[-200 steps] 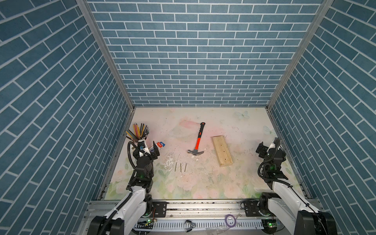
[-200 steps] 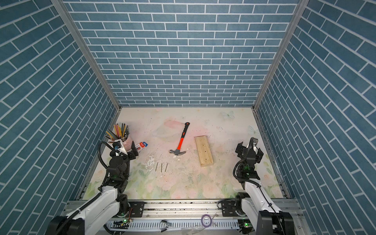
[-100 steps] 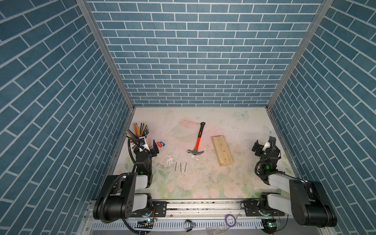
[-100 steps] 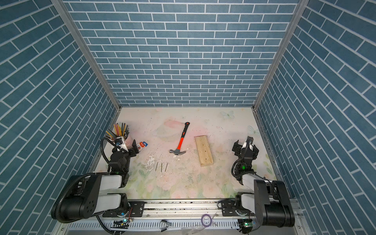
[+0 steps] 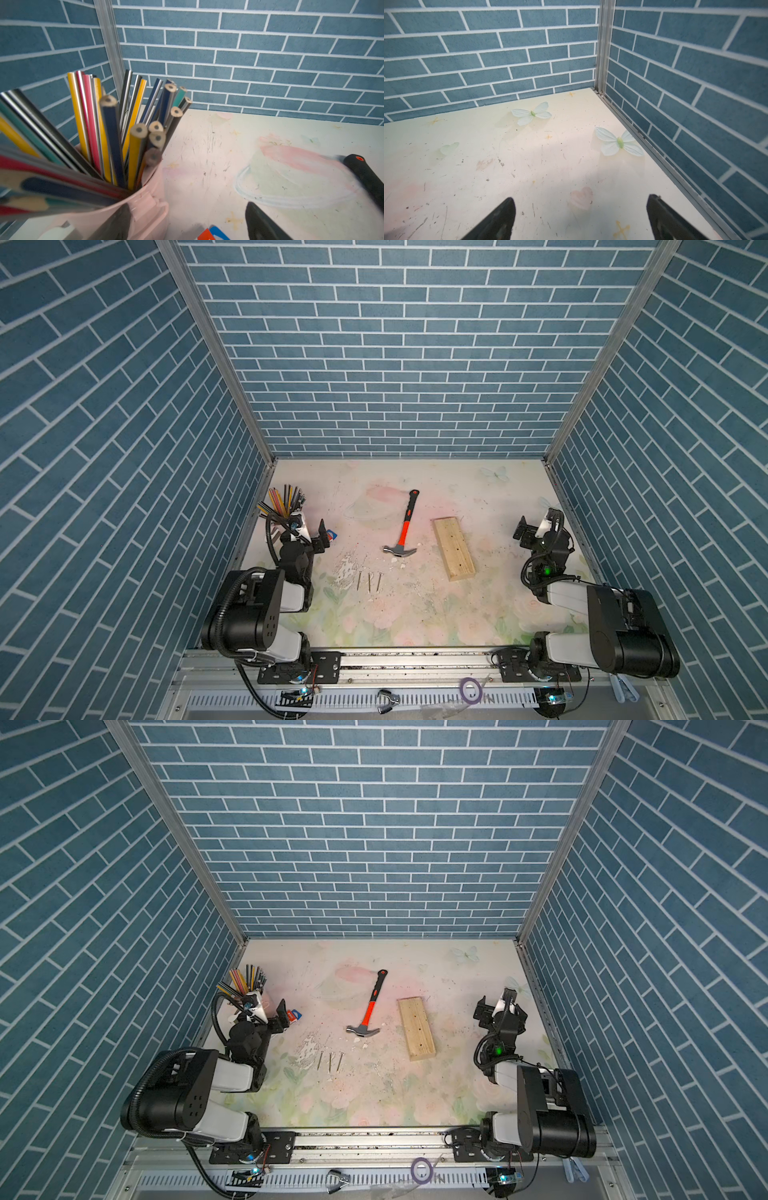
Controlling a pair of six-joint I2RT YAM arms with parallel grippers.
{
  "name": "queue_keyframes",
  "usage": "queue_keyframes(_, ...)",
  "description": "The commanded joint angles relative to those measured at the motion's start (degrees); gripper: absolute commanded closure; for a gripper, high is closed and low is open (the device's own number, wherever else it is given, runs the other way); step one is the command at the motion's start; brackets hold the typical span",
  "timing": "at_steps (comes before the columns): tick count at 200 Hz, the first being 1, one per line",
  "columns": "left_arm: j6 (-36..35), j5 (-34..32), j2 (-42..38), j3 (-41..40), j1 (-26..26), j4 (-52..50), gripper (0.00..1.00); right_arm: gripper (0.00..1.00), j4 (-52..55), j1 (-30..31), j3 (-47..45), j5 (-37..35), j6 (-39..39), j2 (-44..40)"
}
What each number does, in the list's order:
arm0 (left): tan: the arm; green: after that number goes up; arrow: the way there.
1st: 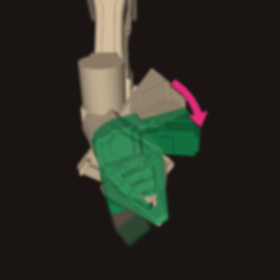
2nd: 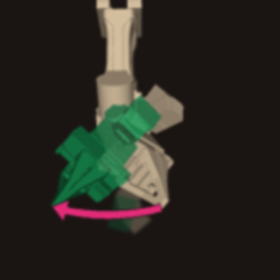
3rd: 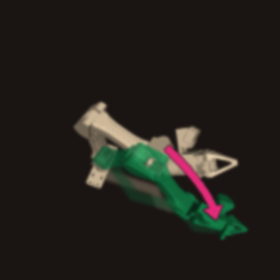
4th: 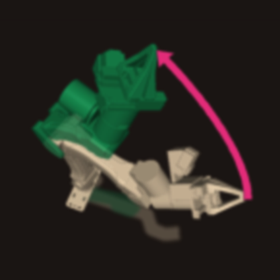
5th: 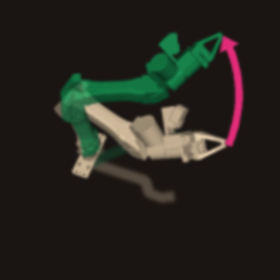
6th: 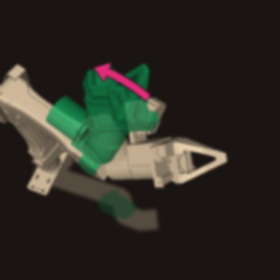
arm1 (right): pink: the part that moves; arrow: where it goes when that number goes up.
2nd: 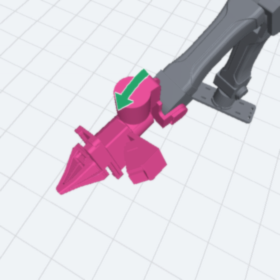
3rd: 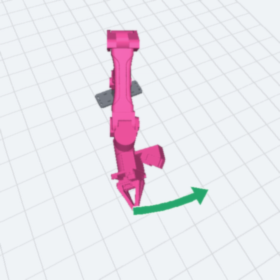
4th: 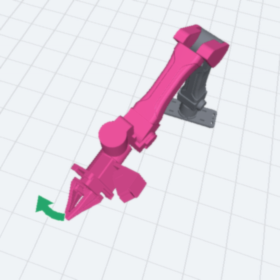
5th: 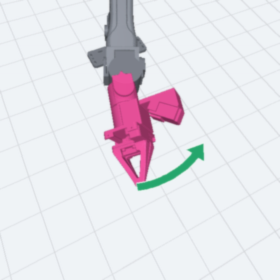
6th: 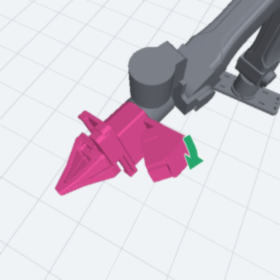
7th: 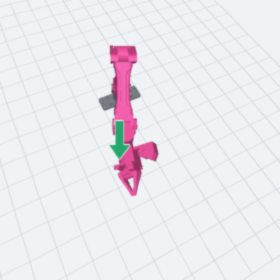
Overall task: Use a claw hammer to pull out a nail
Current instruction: Reset both arms
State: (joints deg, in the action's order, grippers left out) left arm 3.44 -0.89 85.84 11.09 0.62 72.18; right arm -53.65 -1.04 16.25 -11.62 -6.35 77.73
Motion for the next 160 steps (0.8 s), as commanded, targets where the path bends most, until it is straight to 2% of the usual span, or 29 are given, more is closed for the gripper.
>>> queue_keyframes(1,-1.24,1.26,0.12,1.02,0.17,-0.91,0.13,0.02,2.09,-0.44,2.34,2.86,1.99,1.39)
queue_keyframes(13,-1.33,1.17,0.29,1.21,0.03,-1.06,0.13,0.02,1.57,-0.59,2.50,4.41,1.64,2.01)
queue_keyframes(30,-1.51,0.81,0.28,1.55,-0.25,-1.68,0.13,0.01,-5.00,-0.72,0.98,7.13,2.56,4.44)
queue_keyframes(42,-1.66,0.65,0.28,1.65,-0.33,-1.87,0.13,0.02,-5.45,-0.71,0.90,6.90,2.06,6.21)
queue_keyframes(82,-1.77,0.32,0.38,2.07,-0.56,-2.42,0.13,0.01,-19.15,-0.72,-4.02,7.14,2.37,9.94)
queue_keyframes(112,-2.50,-1.37,0.59,3.05,-1.57,-4.07,0.13,0.02,-12.38,-0.72,-1.64,9.15,2.93,8.71)
queue_keyframes(160,-4.67,-0.77,1.12,5.16,-2.91,-7.37,0.13,0.02,-11.74,-0.75,-0.96,10.25,3.14,9.23)
